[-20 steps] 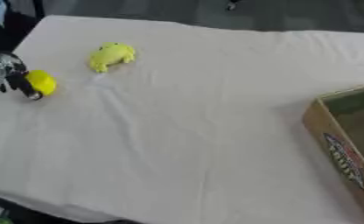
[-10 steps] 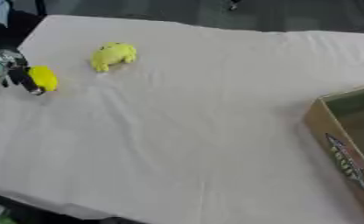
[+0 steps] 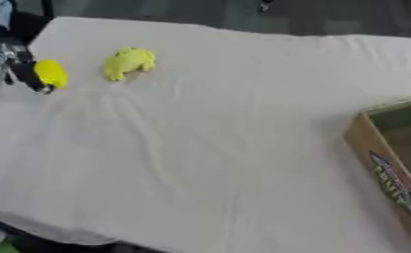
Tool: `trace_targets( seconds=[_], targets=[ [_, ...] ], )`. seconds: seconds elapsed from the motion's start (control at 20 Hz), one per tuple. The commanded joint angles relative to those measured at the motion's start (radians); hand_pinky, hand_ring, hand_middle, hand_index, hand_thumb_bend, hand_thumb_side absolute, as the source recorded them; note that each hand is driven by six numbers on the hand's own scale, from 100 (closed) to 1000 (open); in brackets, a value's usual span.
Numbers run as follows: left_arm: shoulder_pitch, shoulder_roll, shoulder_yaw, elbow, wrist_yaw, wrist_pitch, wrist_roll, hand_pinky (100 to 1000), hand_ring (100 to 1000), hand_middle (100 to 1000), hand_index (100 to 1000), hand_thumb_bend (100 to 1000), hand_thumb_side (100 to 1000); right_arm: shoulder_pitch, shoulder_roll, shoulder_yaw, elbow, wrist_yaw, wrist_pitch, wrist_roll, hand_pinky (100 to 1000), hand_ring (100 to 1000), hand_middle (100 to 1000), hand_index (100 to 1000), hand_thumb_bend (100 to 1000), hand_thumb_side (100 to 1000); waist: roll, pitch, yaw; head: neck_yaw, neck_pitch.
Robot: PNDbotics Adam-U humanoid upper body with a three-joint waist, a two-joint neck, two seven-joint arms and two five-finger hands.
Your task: Pick up the objects with one hand, pass them to the other hand, and then place them into the box on the other side of the table.
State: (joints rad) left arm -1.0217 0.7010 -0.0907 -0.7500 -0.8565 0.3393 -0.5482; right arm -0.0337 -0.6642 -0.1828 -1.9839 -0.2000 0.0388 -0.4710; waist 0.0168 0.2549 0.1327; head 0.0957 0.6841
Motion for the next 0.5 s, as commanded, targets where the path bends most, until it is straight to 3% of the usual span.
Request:
trace_targets(
  seconds=[0.05, 0.5],
  targets=[
    [0.008, 0.068, -0.01, -0.102, 0.049, 0.004, 0.02, 621, 647, 544, 484, 354, 100, -0.001, -0.033, -0.01, -0.016, -0.004, -0.004, -0.002, 1000, 929, 930, 1000, 100, 487, 0.0, -0.021, 0.003, -0.001, -0.002],
    [0.142, 0.122, -0.028, -0.42, 0.222, 0.031, 0.164, 588, 601, 524, 472, 322, 100, -0.003, -0.036, -0.015, -0.016, -0.005, -0.012, -0.005, 1000, 928, 927, 1000, 100, 478, -0.004, -0.02, 0.001, -0.016, -0.009]
  ],
)
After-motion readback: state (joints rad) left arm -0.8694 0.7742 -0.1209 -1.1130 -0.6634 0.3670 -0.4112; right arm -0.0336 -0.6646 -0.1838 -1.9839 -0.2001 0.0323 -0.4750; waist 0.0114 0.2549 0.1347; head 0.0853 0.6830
